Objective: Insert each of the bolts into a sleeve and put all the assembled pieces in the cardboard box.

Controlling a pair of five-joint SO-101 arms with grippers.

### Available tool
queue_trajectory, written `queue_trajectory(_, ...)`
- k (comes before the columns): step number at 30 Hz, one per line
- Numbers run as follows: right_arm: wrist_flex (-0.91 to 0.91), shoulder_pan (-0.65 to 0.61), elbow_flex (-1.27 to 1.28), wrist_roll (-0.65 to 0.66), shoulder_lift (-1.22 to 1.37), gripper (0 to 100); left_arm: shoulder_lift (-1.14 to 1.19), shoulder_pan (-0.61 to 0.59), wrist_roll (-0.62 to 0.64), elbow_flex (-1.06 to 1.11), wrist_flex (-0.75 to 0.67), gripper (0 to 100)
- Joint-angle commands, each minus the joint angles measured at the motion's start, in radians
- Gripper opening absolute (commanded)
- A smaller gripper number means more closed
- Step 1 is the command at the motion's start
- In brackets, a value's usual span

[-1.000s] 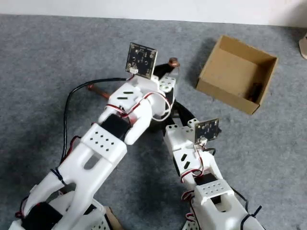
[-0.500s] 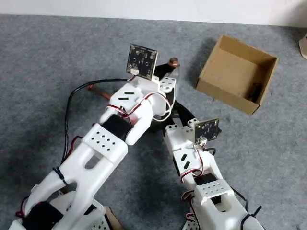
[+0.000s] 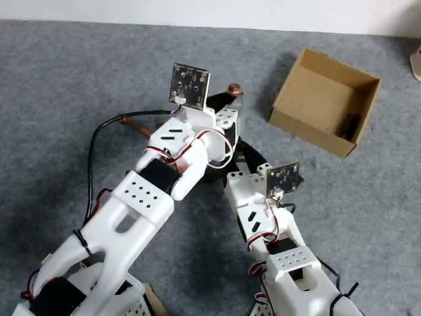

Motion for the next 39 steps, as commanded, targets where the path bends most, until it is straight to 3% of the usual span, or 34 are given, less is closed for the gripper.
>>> queue_trajectory(1,-0.025,-0.004,0.058,-0.012,-0.035,0.5,-0.031,0.022,0.011,-0.012,-0.023,1)
queue_trajectory(17,-0.024,-0.004,0.058,-0.012,-0.031,0.5,-0.096,0.018,0.06,-0.004,0.058,1)
queue_trajectory(23,-0.022,-0.004,0.059,-0.012,-0.035,0.5,-0.096,0.045,-0.086,0.067,0.054,1)
queue_trajectory(28,-0.022,-0.004,0.059,-0.012,-0.033,0.5,-0.104,0.081,-0.089,0.101,0.057,1)
queue_trajectory(39,-0.024,0.024,0.059,-0.012,-0.036,0.5,-0.107,0.025,-0.077,0.248,0.055,1)
